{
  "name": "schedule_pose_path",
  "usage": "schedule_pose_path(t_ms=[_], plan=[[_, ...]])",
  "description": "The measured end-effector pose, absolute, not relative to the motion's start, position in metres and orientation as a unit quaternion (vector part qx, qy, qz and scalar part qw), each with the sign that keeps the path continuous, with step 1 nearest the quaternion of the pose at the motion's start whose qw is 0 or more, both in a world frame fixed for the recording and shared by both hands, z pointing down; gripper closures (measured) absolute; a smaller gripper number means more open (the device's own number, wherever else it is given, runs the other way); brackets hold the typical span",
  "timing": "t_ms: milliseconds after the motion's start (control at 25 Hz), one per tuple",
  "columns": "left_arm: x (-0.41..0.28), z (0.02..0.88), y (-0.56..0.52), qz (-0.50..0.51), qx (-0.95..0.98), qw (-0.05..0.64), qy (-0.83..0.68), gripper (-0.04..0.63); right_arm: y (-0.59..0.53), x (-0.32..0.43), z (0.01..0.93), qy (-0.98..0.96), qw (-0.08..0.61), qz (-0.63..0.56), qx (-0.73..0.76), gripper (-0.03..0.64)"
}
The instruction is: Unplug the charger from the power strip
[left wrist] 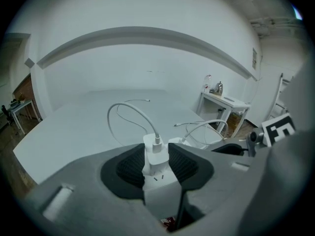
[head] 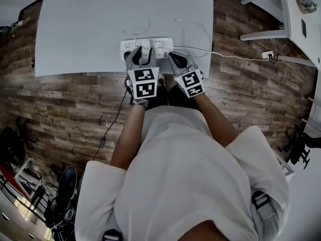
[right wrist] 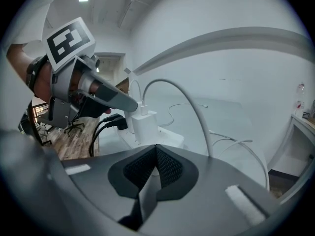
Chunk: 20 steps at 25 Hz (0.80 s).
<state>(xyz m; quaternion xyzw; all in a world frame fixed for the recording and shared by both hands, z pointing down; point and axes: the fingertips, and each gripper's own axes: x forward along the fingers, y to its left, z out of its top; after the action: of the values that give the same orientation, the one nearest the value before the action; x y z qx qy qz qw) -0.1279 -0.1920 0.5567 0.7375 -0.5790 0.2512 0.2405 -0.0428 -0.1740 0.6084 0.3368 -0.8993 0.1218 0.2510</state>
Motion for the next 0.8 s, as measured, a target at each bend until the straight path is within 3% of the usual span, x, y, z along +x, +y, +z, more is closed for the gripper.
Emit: schedule_pose_path(t_ms=[400, 800], plan=[[-0.1265, 0.5644, -0.1979, 0.257, 0.719, 0.216, -0.608, 0.436, -0.1824, -0.0502, 0.6069, -0.902, 0.232, 0.140, 0.335, 0.614], [-0.1310, 0.5635, -0.1986, 0.179, 0.722, 0.285, -0.604, 0.445, -0.1814, -0.0517, 0.6066, -0.900, 0.221, 0.144, 0.347, 0.615]])
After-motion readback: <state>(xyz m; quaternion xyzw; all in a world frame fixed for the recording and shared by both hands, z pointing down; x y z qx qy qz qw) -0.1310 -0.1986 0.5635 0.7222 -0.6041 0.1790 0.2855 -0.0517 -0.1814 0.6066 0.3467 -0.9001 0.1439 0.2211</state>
